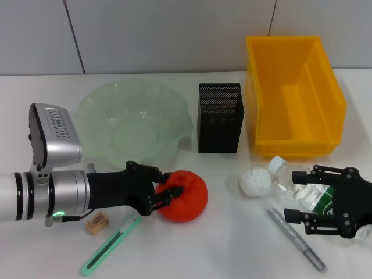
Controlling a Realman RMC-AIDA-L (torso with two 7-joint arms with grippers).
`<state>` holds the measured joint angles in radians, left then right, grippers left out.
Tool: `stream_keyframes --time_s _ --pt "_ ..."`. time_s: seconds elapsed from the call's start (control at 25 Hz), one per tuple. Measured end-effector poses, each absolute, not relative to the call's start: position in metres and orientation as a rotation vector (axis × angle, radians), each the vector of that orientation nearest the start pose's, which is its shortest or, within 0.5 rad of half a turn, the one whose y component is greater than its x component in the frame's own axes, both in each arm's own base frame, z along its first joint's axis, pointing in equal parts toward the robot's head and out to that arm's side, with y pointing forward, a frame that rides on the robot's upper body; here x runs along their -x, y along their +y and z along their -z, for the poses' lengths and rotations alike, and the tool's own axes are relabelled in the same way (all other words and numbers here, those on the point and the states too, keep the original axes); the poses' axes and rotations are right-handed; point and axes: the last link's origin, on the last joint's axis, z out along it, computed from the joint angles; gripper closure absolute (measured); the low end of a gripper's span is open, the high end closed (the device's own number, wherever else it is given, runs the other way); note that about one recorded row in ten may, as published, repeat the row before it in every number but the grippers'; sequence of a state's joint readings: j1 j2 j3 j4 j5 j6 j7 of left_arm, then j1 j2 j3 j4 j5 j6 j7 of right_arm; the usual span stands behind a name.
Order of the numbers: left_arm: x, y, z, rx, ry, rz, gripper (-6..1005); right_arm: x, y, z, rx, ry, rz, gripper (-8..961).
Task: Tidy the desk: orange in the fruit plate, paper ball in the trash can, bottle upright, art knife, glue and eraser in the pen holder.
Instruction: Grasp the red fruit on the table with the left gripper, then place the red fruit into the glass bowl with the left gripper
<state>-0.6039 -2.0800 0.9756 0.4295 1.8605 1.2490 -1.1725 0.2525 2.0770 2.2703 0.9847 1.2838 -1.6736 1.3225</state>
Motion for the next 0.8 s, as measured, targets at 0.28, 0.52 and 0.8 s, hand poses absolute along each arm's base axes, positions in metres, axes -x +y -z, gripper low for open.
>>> stream_keyframes --time_s 0.28,0.52,0.8 --pt "0.256 0.34 0.061 2.784 -0.451 0.538 818 -0.282 0.276 -0.035 2.733 0.388 -0.614 182" --pt "0.238 0.326 0.032 2.797 -0.366 0.799 854 -0.283 0.276 -0.036 2.721 0.394 -0.618 182" --pt "0.231 0.331 -0.006 2.601 -0.314 0.985 906 -0.283 0.276 -0.036 2.72 0.395 -0.619 183"
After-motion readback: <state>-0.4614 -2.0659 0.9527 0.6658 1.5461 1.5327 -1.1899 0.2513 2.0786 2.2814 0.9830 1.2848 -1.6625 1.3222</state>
